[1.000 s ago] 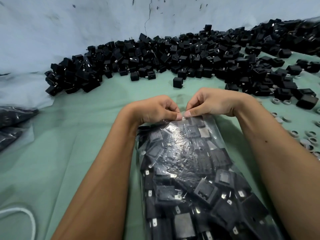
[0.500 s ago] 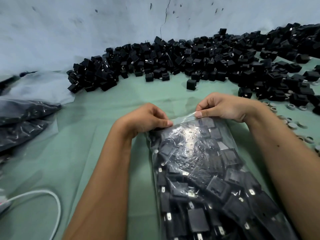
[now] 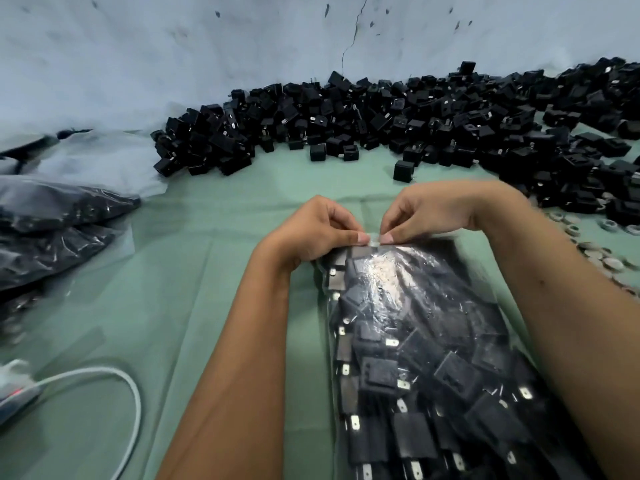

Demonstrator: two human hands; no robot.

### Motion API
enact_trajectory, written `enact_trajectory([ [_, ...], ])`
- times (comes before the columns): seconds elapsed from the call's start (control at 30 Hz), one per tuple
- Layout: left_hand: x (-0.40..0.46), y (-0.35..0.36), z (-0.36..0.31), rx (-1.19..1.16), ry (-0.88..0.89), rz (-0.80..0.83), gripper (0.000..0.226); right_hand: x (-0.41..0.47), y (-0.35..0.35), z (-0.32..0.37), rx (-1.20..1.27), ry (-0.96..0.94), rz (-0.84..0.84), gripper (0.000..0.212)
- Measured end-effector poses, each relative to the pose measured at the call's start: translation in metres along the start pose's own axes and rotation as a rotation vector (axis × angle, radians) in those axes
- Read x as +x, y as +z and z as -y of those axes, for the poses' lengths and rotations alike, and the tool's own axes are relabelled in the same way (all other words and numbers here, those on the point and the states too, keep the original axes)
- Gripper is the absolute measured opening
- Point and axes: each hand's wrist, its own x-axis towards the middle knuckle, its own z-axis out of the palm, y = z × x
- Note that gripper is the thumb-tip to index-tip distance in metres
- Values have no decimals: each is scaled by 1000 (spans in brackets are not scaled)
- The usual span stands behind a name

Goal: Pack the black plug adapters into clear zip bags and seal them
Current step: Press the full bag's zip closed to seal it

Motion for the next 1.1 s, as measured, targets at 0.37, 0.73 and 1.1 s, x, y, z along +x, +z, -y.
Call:
enact_trajectory([
  [0.37, -21, -42, 19, -145, -143, -9, 15, 2, 10, -12, 98, 8, -31, 15],
  [0.73, -29, -45, 19, -299, -199, -51, 16, 45, 26, 59, -61, -127, 21, 30],
  [1.1, -30, -41, 15, -345, -209, -137, 22, 56, 28, 55, 58, -93, 22, 18],
])
